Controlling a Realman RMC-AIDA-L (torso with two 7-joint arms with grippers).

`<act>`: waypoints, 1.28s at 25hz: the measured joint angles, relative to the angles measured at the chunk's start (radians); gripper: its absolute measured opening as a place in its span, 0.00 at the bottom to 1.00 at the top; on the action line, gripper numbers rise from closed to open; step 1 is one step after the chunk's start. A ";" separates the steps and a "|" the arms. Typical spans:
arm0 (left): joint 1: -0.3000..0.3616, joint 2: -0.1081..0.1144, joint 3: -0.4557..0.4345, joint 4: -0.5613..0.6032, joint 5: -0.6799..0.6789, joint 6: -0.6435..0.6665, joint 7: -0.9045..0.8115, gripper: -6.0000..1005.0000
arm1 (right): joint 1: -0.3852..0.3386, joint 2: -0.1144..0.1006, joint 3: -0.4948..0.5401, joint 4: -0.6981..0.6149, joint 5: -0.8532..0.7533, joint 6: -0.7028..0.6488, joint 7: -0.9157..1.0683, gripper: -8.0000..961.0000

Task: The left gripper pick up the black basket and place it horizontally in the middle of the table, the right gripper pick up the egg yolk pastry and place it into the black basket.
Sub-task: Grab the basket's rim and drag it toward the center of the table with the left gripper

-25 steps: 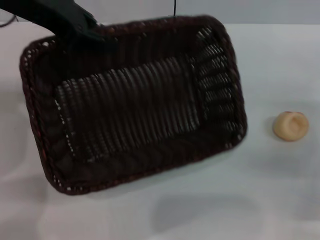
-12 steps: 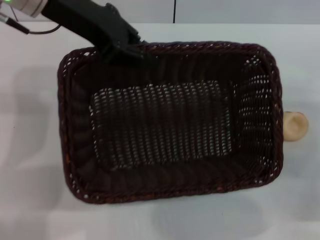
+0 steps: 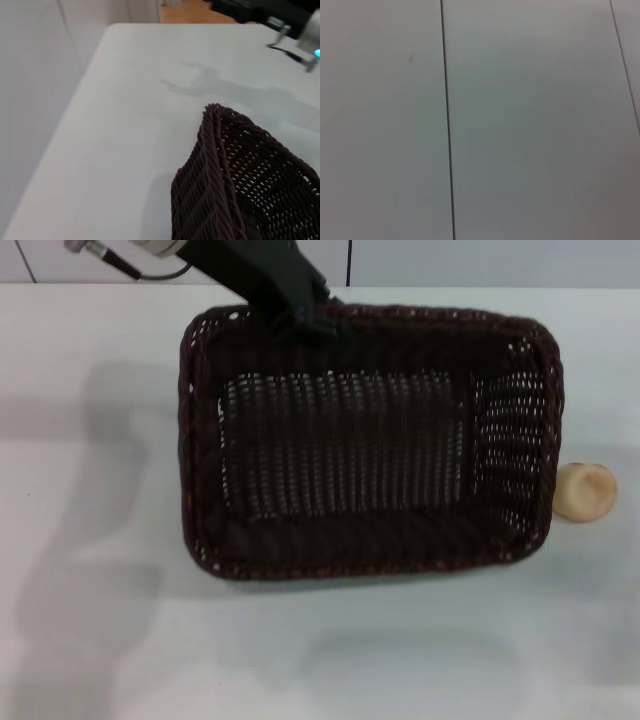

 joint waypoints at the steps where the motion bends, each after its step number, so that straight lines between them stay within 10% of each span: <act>1: 0.000 0.000 0.000 0.000 0.000 0.000 0.000 0.24 | 0.000 0.000 0.000 0.000 0.000 0.000 0.000 0.86; 16: -0.010 0.029 -0.019 0.025 -0.001 0.136 0.025 0.25 | -0.009 -0.001 -0.001 -0.007 -0.004 0.000 -0.004 0.86; 32: 0.036 -0.020 -0.029 0.007 -0.003 0.196 0.054 0.26 | -0.019 -0.002 -0.009 -0.002 -0.010 -0.025 -0.009 0.86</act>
